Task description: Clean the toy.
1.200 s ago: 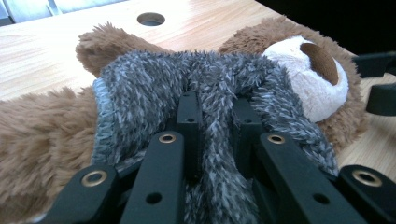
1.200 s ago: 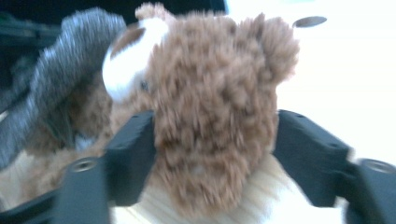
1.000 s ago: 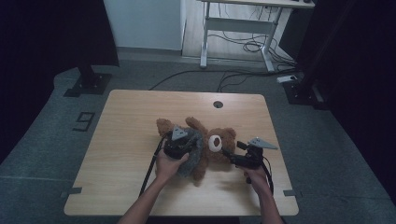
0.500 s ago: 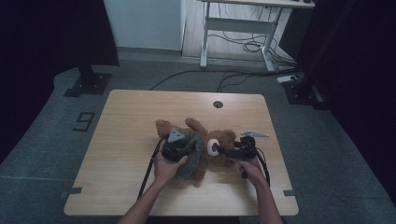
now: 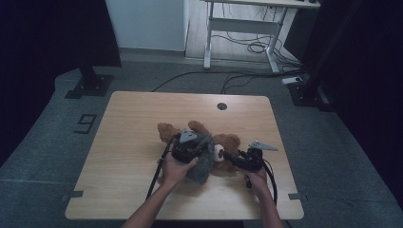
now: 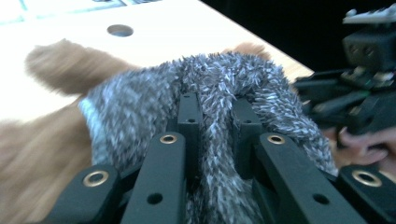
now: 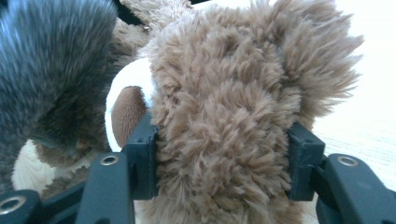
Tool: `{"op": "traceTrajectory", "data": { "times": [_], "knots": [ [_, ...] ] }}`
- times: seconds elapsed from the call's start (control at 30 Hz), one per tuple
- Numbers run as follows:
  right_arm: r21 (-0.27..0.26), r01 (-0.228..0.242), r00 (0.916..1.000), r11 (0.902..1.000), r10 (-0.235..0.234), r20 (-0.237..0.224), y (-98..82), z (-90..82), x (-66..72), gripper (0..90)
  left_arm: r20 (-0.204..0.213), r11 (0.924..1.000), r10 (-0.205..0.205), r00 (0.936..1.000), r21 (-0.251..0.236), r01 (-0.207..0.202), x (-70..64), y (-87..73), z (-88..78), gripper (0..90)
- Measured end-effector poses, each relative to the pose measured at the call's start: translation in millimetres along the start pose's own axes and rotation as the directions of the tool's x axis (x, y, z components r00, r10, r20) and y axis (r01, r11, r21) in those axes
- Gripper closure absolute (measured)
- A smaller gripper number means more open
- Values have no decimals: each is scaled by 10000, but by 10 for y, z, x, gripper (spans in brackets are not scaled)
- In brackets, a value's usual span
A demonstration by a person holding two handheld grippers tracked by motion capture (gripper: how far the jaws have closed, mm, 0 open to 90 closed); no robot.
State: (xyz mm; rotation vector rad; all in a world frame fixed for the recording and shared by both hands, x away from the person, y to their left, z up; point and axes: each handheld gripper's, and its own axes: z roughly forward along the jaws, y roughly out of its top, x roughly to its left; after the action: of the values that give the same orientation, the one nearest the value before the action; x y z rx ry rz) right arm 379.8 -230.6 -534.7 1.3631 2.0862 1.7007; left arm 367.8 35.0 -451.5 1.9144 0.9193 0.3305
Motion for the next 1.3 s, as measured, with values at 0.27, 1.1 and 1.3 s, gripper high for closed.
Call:
{"op": "traceTrajectory", "data": {
  "times": [0.27,1.1,1.3],
  "knots": [
    [63,585,9980,9983,-587,235,-34,-62,67,441,48,9965,659,9978,511,-660,-418,91,503,775],
    [-139,331,9993,9994,-329,198,-80,-81,26,463,-2674,9998,-12,9636,-185,-39,532,-439,-427,777],
    [-144,217,9997,9997,-215,137,-81,-77,23,463,-3004,9950,-613,9518,571,822,858,-682,-413,779]
  ]
}}
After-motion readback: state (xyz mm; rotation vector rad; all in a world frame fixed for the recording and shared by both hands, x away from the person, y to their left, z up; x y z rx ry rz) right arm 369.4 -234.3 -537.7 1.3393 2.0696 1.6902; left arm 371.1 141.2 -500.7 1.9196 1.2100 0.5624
